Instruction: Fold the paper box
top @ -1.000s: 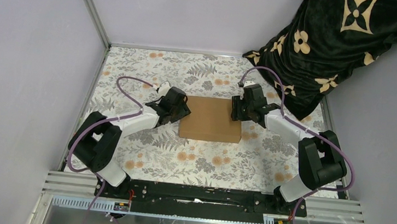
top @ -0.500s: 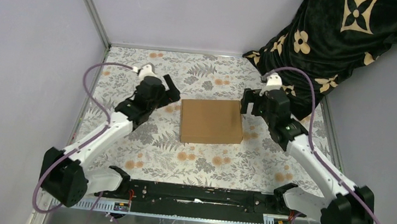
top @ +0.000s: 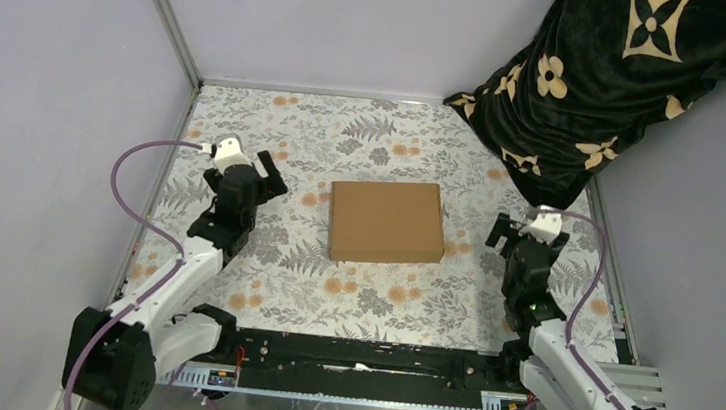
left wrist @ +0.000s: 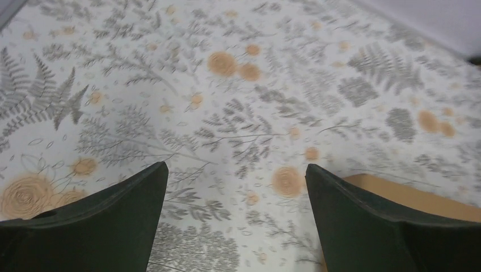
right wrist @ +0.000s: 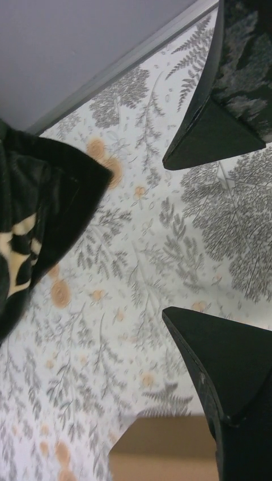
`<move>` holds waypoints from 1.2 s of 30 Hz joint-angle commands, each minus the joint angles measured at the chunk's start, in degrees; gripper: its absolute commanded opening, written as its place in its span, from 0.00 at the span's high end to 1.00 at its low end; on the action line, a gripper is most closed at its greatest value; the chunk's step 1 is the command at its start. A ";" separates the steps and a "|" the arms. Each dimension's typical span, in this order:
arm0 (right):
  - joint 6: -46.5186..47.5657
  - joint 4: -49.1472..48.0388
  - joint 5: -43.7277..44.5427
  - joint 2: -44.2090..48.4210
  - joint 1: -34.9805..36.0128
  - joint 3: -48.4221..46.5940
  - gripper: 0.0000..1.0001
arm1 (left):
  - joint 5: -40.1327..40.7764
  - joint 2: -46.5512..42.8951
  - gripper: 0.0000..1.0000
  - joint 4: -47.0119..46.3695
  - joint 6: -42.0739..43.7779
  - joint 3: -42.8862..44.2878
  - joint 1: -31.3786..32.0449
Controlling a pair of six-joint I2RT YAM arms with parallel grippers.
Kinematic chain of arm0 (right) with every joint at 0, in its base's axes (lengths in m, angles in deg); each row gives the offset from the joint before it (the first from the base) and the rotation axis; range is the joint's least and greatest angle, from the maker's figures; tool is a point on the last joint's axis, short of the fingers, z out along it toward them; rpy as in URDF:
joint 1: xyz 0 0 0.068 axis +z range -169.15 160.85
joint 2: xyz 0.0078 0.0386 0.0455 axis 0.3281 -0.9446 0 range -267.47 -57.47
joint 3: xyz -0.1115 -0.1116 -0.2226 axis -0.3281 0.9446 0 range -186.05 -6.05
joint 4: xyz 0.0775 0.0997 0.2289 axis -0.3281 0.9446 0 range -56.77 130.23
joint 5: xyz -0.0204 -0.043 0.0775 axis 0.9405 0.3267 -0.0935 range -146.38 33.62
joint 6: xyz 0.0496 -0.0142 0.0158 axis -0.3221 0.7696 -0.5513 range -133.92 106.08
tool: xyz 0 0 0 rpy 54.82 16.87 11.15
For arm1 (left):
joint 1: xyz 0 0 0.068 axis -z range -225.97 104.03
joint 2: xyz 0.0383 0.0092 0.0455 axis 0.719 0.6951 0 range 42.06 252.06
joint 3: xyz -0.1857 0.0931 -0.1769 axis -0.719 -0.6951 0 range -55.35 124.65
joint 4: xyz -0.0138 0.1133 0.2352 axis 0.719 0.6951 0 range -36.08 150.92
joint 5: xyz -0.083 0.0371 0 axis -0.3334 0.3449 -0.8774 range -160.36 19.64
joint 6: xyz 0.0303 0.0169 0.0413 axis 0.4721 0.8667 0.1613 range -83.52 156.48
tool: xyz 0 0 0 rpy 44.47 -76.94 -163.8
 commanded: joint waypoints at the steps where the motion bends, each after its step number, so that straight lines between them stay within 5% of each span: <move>1: 5.12 -25.19 4.75 2.78 -0.56 10.90 0.00 | -0.80 2.83 0.02 -13.20 3.35 -5.08 -6.23; 12: 7.89 -58.73 2.73 -32.68 -1.70 10.39 0.00 | -0.58 15.06 0.02 -34.58 16.08 -12.91 -10.86; 17: 9.10 -73.90 2.16 -46.18 -2.65 10.90 0.00 | -15.33 22.35 0.02 -42.79 19.06 -13.30 -15.58; 21: 5.45 -62.96 -2.24 -43.54 -5.67 8.60 0.00 | -20.77 25.66 0.01 -46.14 17.82 -11.89 -17.22; 28: 6.91 -61.53 -8.59 -45.39 -6.53 7.05 0.00 | -20.68 26.28 0.02 -50.13 19.10 -12.90 -18.09; 33: 6.99 -62.05 -8.73 -45.74 -6.54 6.99 0.00 | -25.17 25.86 0.01 -65.31 21.61 -21.18 -18.00; 36: 6.99 -62.15 -8.69 -45.77 -6.54 7.01 0.00 | -26.22 30.08 0.01 -66.46 22.62 -19.71 -17.57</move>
